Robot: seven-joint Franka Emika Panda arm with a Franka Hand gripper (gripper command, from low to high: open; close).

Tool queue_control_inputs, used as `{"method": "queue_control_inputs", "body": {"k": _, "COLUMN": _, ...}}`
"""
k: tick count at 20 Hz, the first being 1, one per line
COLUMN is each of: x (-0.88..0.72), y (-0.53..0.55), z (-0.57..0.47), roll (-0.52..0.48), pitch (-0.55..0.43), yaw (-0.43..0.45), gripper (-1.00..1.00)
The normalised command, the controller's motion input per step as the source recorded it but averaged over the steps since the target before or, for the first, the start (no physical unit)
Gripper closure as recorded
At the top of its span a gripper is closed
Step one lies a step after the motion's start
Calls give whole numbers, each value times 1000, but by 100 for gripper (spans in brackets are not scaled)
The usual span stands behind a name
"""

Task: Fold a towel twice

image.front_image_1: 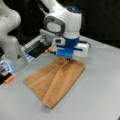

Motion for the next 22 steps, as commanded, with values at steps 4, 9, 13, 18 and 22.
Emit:
{"method": "queue_control_inputs", "body": {"k": 4, "x": -277, "y": 107, "z": -107, "roll": 182, "pitch": -144, "yaw": -246, "gripper": 100}}
{"method": "queue_control_inputs", "body": {"k": 9, "x": -215, "y": 126, "z": -112, "roll": 181, "pitch": -148, "yaw": -267, "gripper": 100}}
{"method": "queue_control_inputs", "body": {"k": 13, "x": -243, "y": 150, "z": -131, "roll": 164, "pitch": -127, "yaw": -277, "gripper": 100}}
{"method": "queue_control_inputs", "body": {"k": 18, "x": -329, "y": 123, "z": -111, "roll": 143, "pitch": -94, "yaw": -247, "gripper": 100}}
{"method": "queue_control_inputs", "body": {"k": 22, "x": -422, "y": 74, "z": -50, "roll": 139, "pitch": -70, "yaw": -210, "gripper": 100}}
